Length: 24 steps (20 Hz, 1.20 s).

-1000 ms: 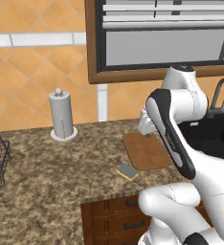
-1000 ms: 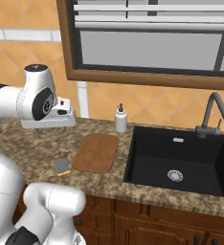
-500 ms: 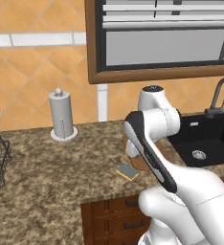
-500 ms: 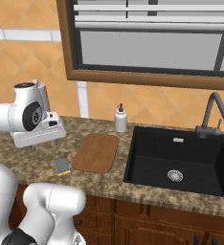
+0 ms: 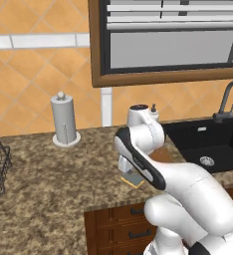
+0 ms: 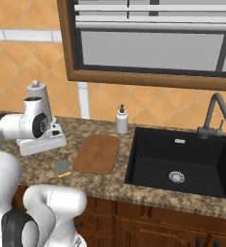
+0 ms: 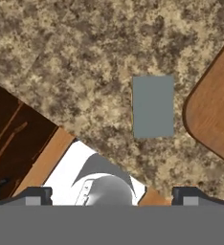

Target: Pick up the sponge from the counter and clean the cutting board by briefly scrubbing or pressing down on the cutting board. Once finished, release the sponge.

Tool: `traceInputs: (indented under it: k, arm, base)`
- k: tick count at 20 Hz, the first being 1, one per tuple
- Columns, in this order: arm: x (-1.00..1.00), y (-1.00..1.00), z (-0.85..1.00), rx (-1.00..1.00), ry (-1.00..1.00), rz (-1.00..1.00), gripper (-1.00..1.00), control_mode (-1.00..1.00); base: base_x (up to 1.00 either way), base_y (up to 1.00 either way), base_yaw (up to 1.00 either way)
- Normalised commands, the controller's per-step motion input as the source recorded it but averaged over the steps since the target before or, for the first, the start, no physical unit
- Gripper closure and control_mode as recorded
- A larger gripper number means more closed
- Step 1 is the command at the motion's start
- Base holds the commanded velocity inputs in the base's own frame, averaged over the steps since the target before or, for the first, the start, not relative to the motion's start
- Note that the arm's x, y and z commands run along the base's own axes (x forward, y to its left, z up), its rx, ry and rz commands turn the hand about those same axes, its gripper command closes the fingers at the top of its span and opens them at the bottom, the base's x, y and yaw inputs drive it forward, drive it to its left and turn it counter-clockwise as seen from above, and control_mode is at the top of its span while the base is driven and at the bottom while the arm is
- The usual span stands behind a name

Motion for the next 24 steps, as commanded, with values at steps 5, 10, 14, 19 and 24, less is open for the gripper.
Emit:
traceInputs:
  k: [5, 10, 14, 19, 24]
  arm:
    - [0.47, 0.00, -0.48, 0.00, 0.03, 0.00, -1.00, -1.00]
    - [0.40, 0.00, -0.42, 0.00, 0.00, 0.00, -1.00, -1.00]
    - [0.39, 0.00, -0.28, 0.00, 0.00, 0.00, -1.00, -1.00]
    - [0.35, 0.03, -0.16, 0.00, 0.00, -0.01, -1.00, -1.00]
    - [0.01, 0.00, -0.17, 0.00, 0.01, -0.01, -1.00, -1.00]
  base:
    - [0.00, 0.00, 0.00]
    - [0.00, 0.00, 0.00]
    - [0.00, 0.00, 0.00]
    - [0.00, 0.00, 0.00]
    - [0.00, 0.00, 0.00]
